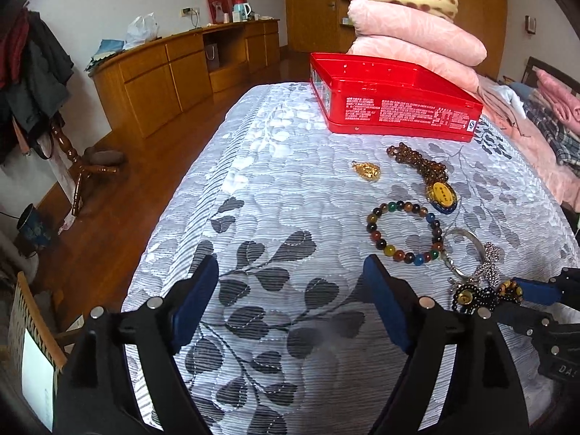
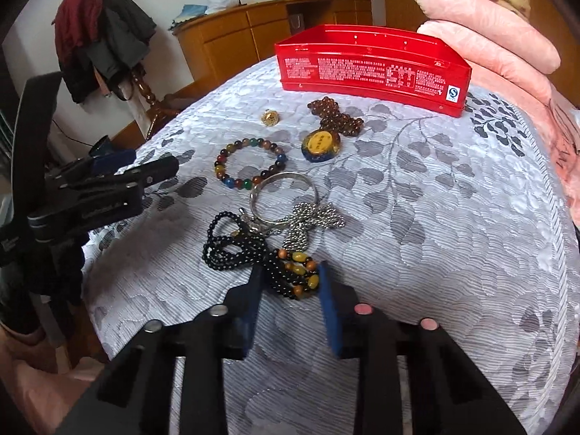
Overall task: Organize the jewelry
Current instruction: 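Move the right gripper to the black bead strand and the left to the multicolour bracelet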
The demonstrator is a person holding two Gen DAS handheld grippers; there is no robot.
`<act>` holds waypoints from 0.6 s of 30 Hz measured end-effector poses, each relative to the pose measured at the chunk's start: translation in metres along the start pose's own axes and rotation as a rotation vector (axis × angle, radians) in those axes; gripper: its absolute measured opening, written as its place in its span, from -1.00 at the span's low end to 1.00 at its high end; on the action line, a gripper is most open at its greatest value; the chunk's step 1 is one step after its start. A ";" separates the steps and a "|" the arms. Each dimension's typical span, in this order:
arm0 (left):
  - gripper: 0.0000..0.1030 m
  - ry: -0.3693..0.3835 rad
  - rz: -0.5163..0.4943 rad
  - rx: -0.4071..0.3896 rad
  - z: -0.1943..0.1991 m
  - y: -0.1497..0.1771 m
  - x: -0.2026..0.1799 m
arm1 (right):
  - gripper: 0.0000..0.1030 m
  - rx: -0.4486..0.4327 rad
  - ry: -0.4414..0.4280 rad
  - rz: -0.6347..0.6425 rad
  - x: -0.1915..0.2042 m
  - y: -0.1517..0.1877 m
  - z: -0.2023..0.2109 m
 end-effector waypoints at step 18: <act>0.56 0.091 -0.046 0.027 -0.011 -0.008 -0.039 | -0.52 -0.057 0.156 -0.224 -0.090 0.019 0.044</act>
Point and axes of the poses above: each gripper's, at about its wrist camera, not at the fingertips, and z roughly against the way its jaws point, x to its left, y to its underside, the point moved 7 cm from there along -z, roughly the way its jaws point, and after that the axes turned 3 degrees about x, right-handed, at the moved point
